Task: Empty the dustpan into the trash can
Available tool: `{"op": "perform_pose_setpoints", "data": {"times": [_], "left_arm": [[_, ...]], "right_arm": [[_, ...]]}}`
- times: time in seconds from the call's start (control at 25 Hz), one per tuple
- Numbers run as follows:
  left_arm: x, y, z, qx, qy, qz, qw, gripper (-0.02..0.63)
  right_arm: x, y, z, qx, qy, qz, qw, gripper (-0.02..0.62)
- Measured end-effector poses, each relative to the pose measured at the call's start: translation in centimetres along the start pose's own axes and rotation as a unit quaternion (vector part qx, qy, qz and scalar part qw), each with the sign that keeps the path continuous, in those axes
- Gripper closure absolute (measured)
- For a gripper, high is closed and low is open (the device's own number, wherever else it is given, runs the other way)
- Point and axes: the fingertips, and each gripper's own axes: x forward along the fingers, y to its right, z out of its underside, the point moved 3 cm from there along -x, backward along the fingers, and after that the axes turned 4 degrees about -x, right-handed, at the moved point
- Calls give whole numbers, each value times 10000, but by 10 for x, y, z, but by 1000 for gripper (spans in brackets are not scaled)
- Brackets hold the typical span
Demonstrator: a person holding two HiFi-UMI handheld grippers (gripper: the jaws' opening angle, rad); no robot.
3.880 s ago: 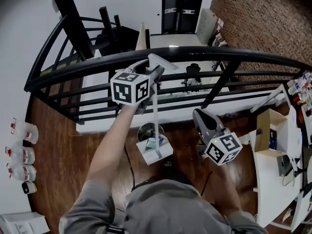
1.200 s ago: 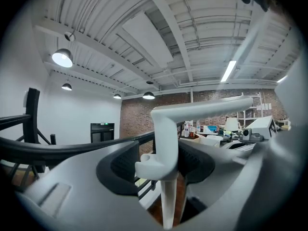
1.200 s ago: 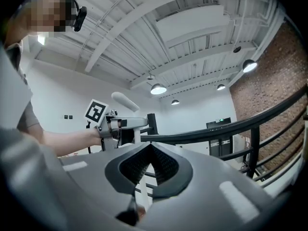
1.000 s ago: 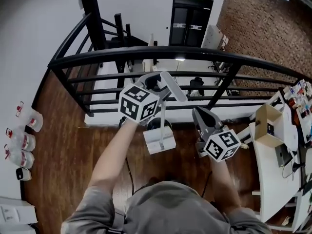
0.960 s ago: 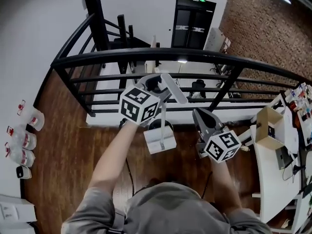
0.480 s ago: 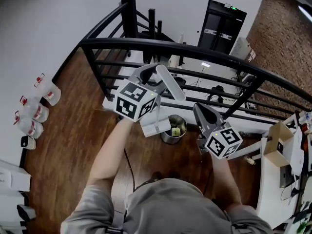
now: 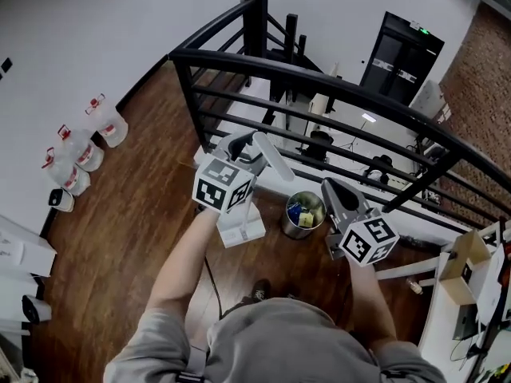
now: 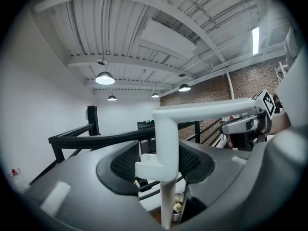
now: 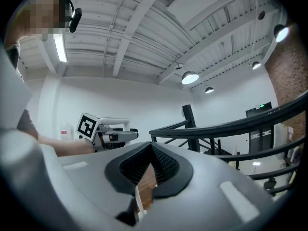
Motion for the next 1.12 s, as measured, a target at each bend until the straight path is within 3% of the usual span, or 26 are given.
{"op": "perform_pose_setpoints", "data": {"times": [0.44, 0.76, 1.12], "left_arm": [[-34, -12, 113, -623, -713, -526, 9941, 387], [-24, 19, 175, -649, -883, -185, 9938, 388], [20, 40, 229, -605, -917, 174, 9938, 388]], "right_arm": [[23, -21, 25, 89, -338, -464, 9983, 597], [17, -18, 49, 147, -686, -427, 9966, 597], [-4, -1, 58, -34, -1027, 15, 9947, 597]]}}
